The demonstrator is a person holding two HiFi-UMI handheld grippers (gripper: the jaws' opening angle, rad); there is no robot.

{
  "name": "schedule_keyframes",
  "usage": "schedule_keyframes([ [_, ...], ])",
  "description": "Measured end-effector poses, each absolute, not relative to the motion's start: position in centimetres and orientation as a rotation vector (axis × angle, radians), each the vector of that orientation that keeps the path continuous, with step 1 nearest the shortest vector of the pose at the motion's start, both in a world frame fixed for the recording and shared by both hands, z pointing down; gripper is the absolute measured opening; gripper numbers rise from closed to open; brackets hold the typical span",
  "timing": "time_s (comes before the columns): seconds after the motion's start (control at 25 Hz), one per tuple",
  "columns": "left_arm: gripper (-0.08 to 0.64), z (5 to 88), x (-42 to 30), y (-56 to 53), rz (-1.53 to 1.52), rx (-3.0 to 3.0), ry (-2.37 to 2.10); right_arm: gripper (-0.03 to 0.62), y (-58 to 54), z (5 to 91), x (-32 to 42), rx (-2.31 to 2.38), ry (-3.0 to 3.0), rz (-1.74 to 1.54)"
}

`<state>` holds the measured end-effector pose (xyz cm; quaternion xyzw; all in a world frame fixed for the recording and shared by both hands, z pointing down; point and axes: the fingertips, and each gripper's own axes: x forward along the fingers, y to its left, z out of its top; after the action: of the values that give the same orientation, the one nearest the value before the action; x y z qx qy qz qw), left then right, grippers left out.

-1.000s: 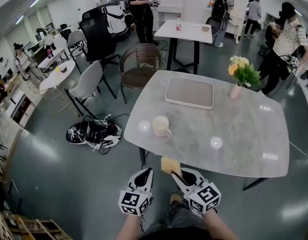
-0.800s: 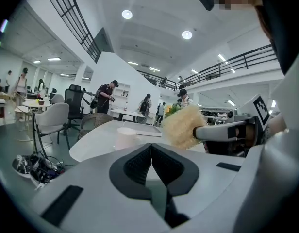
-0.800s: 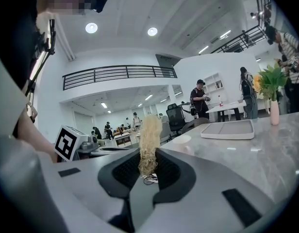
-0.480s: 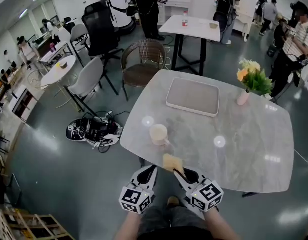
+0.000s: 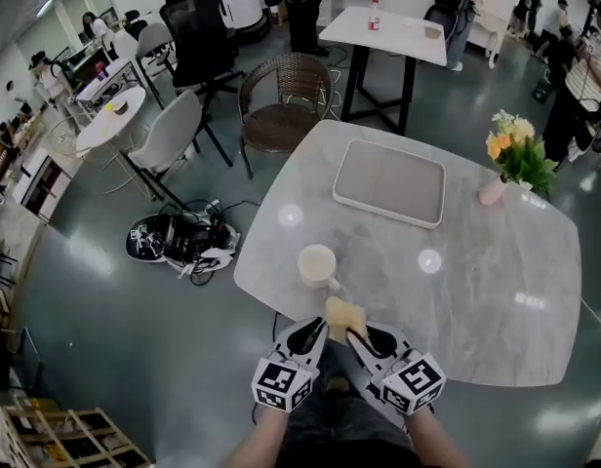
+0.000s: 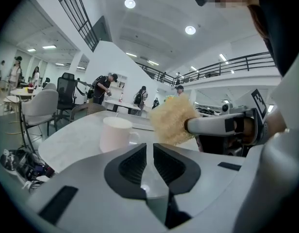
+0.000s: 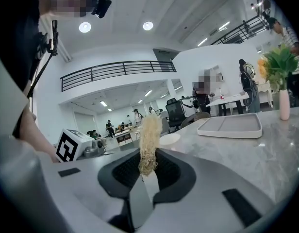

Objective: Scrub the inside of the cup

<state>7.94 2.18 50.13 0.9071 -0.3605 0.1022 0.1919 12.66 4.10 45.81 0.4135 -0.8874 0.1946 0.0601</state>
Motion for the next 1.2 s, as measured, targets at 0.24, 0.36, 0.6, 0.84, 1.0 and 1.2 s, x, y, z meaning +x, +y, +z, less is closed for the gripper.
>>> schedule_keyframes([
  [0.24, 0.146, 51.9, 9.4, -0.5, 0.355, 2.529, -0.978, 0.067, 0.4, 44.8, 13.1, 1.225, -2.672, 0.51],
  [0.36, 0.187, 52.7, 10.2, -1.7, 0.402, 2.529, -0.979, 0.067, -2.1, 44.5, 13.1, 1.196, -2.661, 0.46],
  [0.6, 0.192, 54.1, 12.1, -2.9, 0.539, 2.496, -1.09, 0.067, -6.3, 44.3, 11.2, 1.039, -2.572, 0.27],
  [0.84, 0.198, 55.0, 12.3, -4.7, 0.622, 2.36, -1.203, 0.067, -8.6, 45.8, 9.8, 0.785, -2.411, 0.154],
  [1.0, 0.196, 55.4, 12.2, -5.2, 0.649, 2.322, -1.225, 0.067, -8.8, 47.7, 8.8, 0.554, -2.239, 0.007],
  [1.2, 0.13, 55.3, 11.1, -5.2, 0.669, 2.362, -1.224, 0.067, -8.9, 50.0, 7.8, 0.3, -2.006, -0.174],
])
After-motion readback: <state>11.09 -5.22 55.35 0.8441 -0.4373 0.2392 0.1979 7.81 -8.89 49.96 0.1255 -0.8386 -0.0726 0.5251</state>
